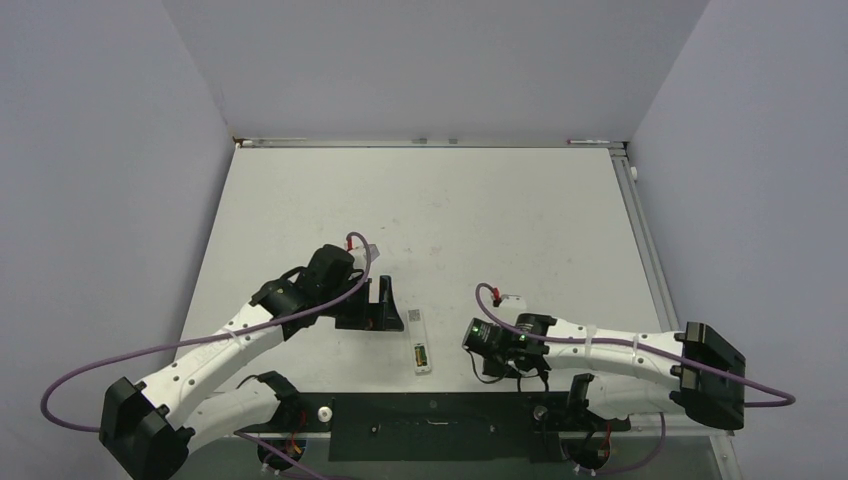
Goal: Load the batteries into the remote control
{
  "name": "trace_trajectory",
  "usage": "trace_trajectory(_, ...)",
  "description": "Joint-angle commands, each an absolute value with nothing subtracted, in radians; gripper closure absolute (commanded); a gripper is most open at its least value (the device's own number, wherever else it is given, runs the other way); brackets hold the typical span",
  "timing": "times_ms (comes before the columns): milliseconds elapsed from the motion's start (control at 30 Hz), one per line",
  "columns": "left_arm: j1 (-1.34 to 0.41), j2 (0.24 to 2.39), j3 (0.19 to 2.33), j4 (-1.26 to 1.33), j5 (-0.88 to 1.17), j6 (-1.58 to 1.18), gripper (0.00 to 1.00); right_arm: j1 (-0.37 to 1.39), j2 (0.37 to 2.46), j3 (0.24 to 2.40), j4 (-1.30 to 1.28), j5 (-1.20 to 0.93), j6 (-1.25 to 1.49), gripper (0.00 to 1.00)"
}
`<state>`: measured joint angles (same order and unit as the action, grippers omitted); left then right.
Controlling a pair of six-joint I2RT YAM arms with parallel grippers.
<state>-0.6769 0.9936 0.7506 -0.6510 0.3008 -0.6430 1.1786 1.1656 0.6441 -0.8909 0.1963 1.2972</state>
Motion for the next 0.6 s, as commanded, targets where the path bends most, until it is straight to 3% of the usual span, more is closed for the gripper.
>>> trace_trajectory(0,-0.67,0.966,0.757,-0.634,0.311,-0.649,0.15,1.261,1.209,0.71,-0.892,0.221,1.336,0.91)
trace_trajectory(267,-0.67,0.951,0.733,-0.615,0.338,-0.673,0.15,1.413,1.273,0.763,-0.816,0.196,1.36,0.92)
trace_trajectory(567,-0.67,0.935,0.67,-0.51,0.562,-0.754,0.15,1.435,1.281,0.84,-0.708,0.201,1.203,0.92)
